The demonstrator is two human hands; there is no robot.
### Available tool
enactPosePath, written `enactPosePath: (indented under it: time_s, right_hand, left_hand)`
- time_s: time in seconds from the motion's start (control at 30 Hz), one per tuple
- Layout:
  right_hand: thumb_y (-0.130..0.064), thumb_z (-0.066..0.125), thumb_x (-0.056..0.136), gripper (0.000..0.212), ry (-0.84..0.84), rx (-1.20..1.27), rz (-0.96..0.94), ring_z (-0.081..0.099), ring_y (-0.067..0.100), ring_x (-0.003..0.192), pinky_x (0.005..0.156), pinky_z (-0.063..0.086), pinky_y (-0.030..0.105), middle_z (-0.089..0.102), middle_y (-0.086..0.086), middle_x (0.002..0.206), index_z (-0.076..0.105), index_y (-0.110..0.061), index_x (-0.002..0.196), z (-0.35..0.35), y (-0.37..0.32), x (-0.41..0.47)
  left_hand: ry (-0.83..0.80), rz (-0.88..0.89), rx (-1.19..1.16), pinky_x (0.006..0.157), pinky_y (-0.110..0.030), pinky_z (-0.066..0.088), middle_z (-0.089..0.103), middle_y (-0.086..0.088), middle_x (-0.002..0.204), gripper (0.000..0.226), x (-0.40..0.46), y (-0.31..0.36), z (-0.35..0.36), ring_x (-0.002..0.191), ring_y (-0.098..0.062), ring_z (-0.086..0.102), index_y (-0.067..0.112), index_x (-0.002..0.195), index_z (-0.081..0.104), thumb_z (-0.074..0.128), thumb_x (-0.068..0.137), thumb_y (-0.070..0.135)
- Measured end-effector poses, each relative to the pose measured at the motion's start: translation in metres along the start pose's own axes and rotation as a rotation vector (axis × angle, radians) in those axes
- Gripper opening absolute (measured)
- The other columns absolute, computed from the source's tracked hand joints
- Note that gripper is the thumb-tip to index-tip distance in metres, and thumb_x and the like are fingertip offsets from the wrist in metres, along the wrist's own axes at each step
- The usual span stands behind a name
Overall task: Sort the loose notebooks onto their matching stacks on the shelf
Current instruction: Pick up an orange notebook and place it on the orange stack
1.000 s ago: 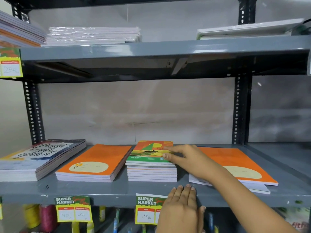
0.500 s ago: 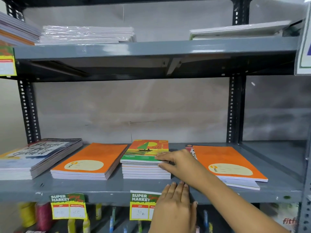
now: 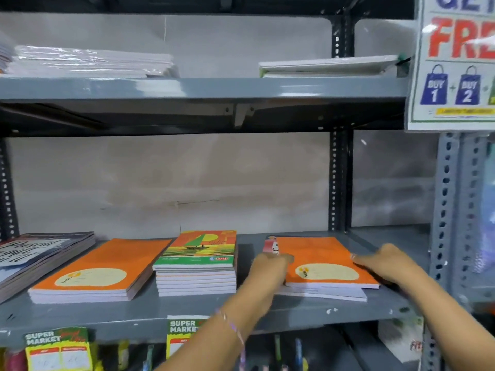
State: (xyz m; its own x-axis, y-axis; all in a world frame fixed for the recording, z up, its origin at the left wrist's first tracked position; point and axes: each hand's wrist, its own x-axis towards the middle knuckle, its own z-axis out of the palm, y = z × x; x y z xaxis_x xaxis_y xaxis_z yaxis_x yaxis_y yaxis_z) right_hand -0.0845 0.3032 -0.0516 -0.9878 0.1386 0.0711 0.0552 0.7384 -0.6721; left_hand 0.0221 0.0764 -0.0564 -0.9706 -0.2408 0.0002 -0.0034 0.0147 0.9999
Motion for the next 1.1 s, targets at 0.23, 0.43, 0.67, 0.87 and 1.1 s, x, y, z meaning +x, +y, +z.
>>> enactPosePath:
  time_s: [0.23,0.43,0.67,0.87,1.1]
  right_hand:
    - [-0.024,0.088,0.067,0.047,-0.244,0.143,0.082,0.051,0.023,0.066,0.055,0.039,0.025,0.058,0.011,0.075,0.051,-0.005,0.090,-0.010,-0.008,0.002]
    - [-0.009,0.071,0.085,0.014,-0.166,0.535,-0.094,0.063,0.030,0.079,0.076,0.049,0.041,0.073,0.024,0.097,0.068,0.003,0.092,-0.007,0.003,-0.009]
    - [-0.009,0.064,0.092,0.020,-0.138,0.872,-0.365,0.075,0.029,0.090,0.072,0.062,0.043,0.078,0.010,0.099,0.068,-0.013,0.111,-0.024,-0.031,-0.053]
    - [-0.009,0.069,0.087,0.020,-0.213,0.907,-0.547,0.075,0.023,0.091,0.074,0.062,0.036,0.079,0.006,0.098,0.072,-0.015,0.106,-0.008,-0.096,-0.094]
    - [-0.003,0.071,0.084,0.017,-0.337,0.865,-0.655,0.073,0.010,0.063,0.051,0.054,0.018,0.079,0.000,0.077,0.071,-0.007,0.101,0.066,-0.201,-0.136]
  left_hand:
    - [-0.040,-0.246,-0.036,0.071,-0.032,0.053,0.064,-0.016,0.094,0.015,0.041,0.019,0.014,0.086,-0.027,0.061,0.007,0.089,0.057,0.055,0.087,-0.008]
    - [0.035,-0.097,-0.044,0.083,-0.047,0.058,0.072,-0.017,0.098,0.022,0.036,0.010,0.014,0.091,-0.032,0.069,0.004,0.092,0.064,0.061,0.082,-0.015]
    - [0.155,0.284,-0.140,0.056,-0.026,0.056,0.075,0.001,0.075,0.031,0.004,0.029,-0.027,0.069,-0.016,0.072,0.012,0.094,0.067,0.065,0.079,-0.015]
    - [0.189,0.409,-0.141,0.060,-0.025,0.057,0.078,-0.002,0.089,0.036,-0.038,0.052,-0.116,0.080,-0.017,0.075,0.019,0.100,0.070,0.070,0.079,-0.010]
    - [0.357,0.411,-0.073,0.053,-0.019,0.056,0.080,-0.001,0.083,0.031,-0.080,0.068,-0.247,0.070,-0.013,0.075,0.010,0.100,0.073,0.070,0.077,-0.010]
